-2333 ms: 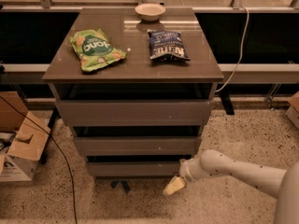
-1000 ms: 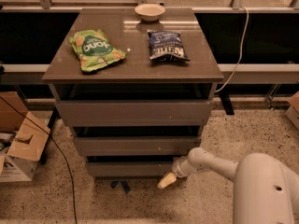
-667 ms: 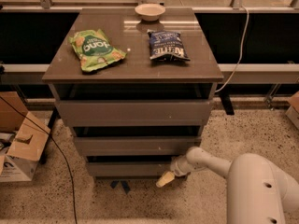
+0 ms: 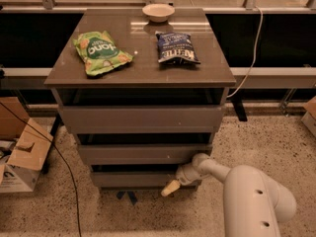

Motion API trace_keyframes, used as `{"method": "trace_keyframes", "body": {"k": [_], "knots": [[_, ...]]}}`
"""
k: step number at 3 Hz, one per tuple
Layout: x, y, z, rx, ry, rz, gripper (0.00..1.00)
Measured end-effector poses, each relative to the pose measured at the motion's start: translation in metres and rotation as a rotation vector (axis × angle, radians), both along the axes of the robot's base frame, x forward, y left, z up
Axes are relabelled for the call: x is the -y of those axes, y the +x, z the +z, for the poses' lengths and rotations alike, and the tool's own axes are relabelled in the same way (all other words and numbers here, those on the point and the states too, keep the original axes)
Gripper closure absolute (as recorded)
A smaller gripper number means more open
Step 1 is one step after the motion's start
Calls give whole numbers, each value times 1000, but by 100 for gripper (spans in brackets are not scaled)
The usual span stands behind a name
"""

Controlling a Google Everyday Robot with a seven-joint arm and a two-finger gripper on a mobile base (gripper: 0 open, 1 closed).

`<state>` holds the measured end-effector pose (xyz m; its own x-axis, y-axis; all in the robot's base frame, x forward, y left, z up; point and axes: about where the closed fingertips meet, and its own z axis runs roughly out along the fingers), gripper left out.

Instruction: Open bottom drawer

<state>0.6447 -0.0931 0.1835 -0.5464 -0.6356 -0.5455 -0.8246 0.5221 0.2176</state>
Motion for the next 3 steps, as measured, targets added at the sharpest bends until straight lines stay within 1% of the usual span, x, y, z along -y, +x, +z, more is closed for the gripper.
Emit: {"method": "trace_keyframes", "body": {"k": [1,2,3], "knots": [[0,-1,0,-1,1,0,0],[0,-1,0,-1,1,0,27],[0,-1,1,-1,1,0,50]]}}
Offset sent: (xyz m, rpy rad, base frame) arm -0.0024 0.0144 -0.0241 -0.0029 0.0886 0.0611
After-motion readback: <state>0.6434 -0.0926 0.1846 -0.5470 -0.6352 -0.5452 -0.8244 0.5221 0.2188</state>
